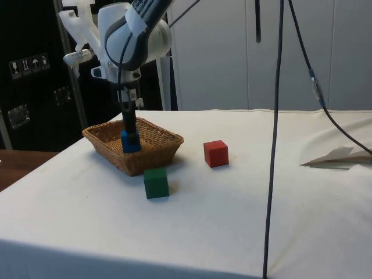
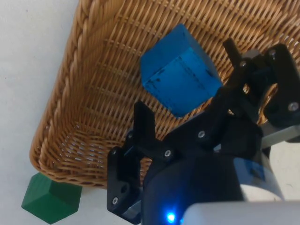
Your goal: Pick up the blue cube and place it into the basket.
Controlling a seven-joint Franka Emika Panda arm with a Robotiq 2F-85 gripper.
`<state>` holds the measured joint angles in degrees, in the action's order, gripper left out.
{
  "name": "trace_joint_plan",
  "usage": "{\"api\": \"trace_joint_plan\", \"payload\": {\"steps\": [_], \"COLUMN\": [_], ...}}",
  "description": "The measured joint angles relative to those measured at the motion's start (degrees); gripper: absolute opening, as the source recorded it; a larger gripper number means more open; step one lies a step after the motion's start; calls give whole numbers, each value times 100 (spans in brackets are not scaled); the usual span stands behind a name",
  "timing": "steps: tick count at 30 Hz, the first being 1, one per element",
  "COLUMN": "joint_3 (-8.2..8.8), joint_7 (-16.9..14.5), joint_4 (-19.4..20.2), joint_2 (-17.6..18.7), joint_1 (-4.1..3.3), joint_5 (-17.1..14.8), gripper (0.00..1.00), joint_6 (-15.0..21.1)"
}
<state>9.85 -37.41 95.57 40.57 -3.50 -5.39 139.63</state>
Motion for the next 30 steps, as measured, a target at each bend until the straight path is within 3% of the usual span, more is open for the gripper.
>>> {"api": "trace_joint_plan", "payload": {"steps": [9, 30], "joint_3": [0, 6], "joint_7": [0, -6], "joint_4": [-11, 246], "joint_2": [-74, -968], "joint_1": [-6, -11], "joint_5": [6, 34], "gripper": [100, 100], "joint_6": [-23, -441]}}
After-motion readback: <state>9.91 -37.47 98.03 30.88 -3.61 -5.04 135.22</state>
